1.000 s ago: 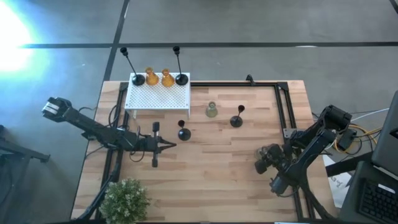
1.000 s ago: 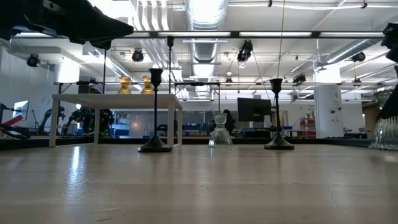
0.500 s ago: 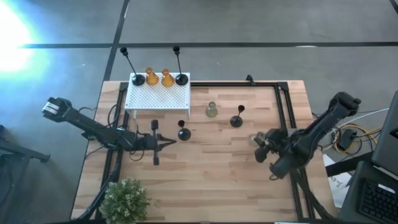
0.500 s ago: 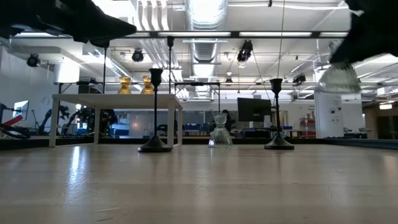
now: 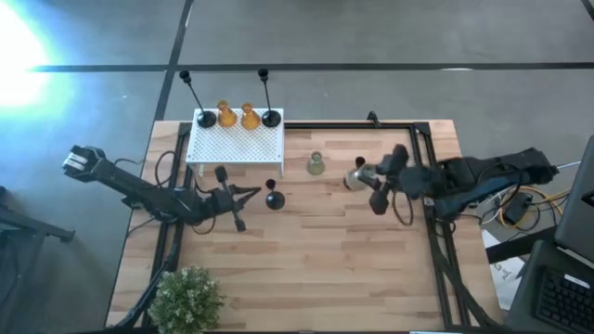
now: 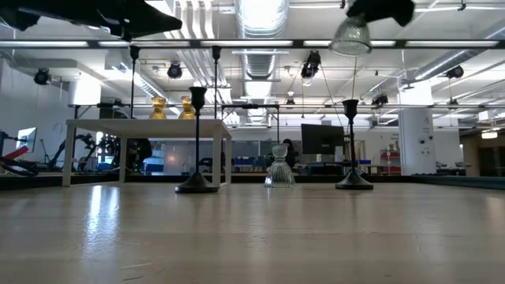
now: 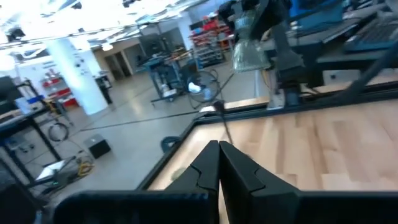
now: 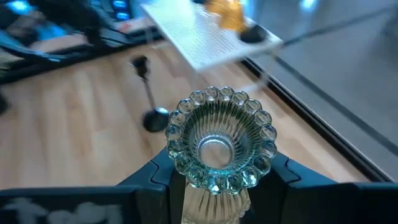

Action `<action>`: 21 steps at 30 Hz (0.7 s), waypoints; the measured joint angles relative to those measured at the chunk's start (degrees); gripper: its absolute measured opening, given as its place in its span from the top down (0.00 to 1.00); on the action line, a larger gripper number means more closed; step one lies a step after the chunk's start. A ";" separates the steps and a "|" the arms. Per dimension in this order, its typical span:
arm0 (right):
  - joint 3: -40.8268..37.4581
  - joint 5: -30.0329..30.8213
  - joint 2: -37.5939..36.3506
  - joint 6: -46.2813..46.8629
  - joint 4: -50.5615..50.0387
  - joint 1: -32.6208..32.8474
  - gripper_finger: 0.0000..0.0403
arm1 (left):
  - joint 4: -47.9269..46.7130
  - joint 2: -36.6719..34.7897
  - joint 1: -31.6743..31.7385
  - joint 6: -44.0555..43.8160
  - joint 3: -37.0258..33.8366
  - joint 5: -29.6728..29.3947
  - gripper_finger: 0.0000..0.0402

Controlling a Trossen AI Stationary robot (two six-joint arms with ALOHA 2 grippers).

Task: Pick & Place candle stick holders
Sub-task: Put the bottom transparent candle holder on the shelf

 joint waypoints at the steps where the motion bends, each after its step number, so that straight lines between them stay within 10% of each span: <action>1: 0.88 -3.57 0.53 -2.70 1.60 -2.37 0.70 | -0.07 -0.25 0.52 0.15 0.07 -0.30 0.97; 8: 7.85 -22.79 8.96 -14.73 7.10 -16.84 0.70 | -0.26 -3.91 4.66 -1.29 0.13 -6.32 0.97; 21: 28.58 -38.45 35.75 -29.73 11.47 -28.20 0.70 | -4.39 -8.66 5.85 -1.55 0.17 -6.19 0.97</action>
